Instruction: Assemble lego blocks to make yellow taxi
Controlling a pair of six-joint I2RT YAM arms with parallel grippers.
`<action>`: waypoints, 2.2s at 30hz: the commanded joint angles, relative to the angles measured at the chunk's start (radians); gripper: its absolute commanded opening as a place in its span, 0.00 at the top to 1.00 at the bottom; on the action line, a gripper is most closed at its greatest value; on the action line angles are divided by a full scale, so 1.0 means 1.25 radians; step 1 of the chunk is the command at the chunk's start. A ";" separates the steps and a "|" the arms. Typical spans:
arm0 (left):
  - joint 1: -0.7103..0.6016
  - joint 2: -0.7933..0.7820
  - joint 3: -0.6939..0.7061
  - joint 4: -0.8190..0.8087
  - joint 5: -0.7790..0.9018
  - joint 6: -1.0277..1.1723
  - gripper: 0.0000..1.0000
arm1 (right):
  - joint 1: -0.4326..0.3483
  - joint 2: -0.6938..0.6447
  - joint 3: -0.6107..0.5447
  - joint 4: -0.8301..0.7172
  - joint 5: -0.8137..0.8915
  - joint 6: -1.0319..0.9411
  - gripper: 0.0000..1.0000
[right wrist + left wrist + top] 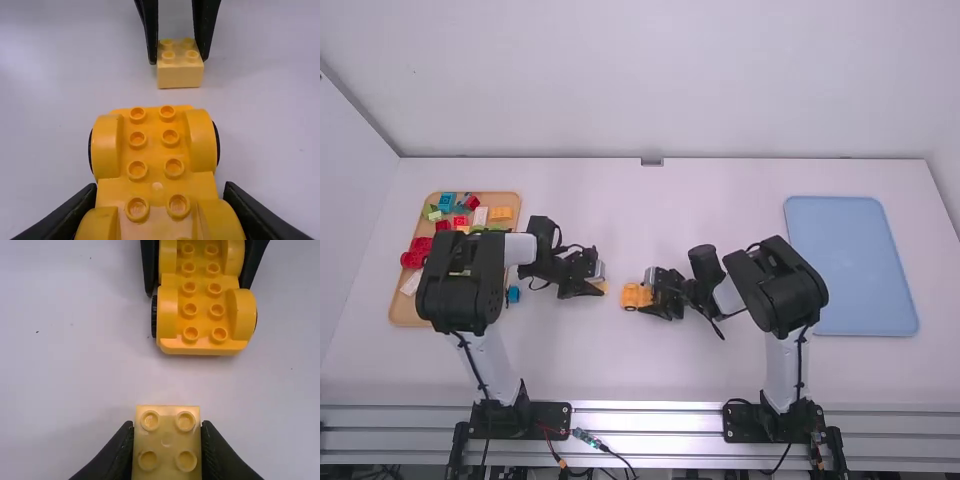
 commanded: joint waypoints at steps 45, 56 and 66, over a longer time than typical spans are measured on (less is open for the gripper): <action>-0.175 -0.183 -0.135 0.235 0.062 -0.255 0.98 | -0.001 0.013 -0.010 0.010 0.006 -0.004 0.50; -0.180 -0.183 -0.157 0.291 0.065 -0.264 0.98 | 0.000 0.013 -0.005 0.001 0.006 -0.005 0.50; -0.181 -0.183 -0.181 0.327 0.037 -0.329 0.98 | 0.000 0.013 0.020 -0.053 0.006 -0.019 0.50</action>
